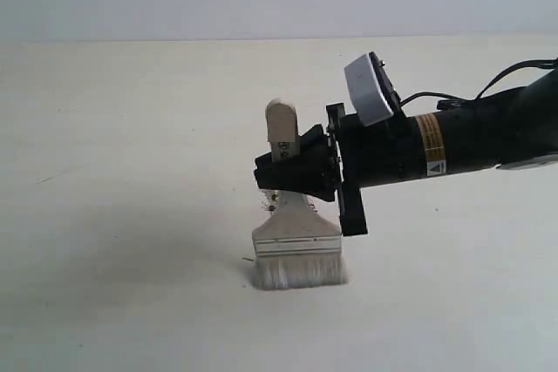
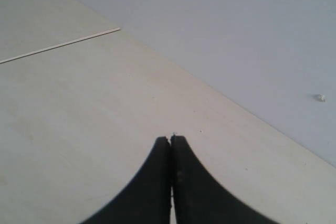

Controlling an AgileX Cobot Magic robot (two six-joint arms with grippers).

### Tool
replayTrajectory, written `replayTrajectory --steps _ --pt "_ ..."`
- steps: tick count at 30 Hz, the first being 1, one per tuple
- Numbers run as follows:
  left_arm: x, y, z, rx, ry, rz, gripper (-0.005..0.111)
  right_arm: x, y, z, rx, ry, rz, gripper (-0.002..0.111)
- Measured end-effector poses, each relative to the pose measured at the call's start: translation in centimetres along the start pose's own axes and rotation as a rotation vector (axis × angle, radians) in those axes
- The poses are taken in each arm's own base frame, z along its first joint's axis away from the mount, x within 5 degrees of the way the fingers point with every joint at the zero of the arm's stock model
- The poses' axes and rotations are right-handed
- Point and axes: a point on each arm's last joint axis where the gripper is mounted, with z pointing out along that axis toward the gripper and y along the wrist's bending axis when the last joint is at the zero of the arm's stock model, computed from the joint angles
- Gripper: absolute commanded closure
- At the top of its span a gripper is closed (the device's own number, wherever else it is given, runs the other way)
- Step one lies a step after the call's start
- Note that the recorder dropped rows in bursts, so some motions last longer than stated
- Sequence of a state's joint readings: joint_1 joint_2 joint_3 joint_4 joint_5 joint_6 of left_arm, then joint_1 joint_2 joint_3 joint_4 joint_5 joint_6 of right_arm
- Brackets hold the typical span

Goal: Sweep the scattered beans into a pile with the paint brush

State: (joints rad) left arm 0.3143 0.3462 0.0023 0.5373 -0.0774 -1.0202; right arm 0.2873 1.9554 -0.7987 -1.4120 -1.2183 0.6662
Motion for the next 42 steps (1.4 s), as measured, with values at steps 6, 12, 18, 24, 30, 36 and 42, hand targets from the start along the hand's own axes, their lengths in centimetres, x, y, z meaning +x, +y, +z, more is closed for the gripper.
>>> replayTrajectory --steps 6,12,18,24,30,36,42 --pt "0.0 0.0 0.0 0.000 0.000 0.000 0.107 -0.4 -2.1 -0.7 0.021 0.000 -0.001 0.108" --pt "0.0 0.0 0.0 0.000 0.000 0.000 0.107 -0.3 -4.0 0.0 0.019 -0.002 0.009 0.108" --pt "0.0 0.0 0.0 0.000 0.000 0.000 0.107 -0.4 -5.5 0.4 0.014 -0.008 0.017 0.108" --pt "0.0 0.0 0.0 0.000 0.000 0.000 0.107 -0.7 -6.0 0.5 0.022 -0.007 0.007 0.108" --pt "0.0 0.0 0.0 0.000 0.000 0.000 0.107 -0.7 -6.4 0.5 0.066 0.004 0.012 0.108" --pt "0.0 0.0 0.0 0.000 0.000 0.000 0.107 -0.8 -6.4 0.5 0.061 -0.008 0.014 0.108" --pt "0.0 0.0 0.0 0.000 0.000 0.000 0.107 -0.9 -6.3 0.5 0.047 -0.023 0.012 0.108"
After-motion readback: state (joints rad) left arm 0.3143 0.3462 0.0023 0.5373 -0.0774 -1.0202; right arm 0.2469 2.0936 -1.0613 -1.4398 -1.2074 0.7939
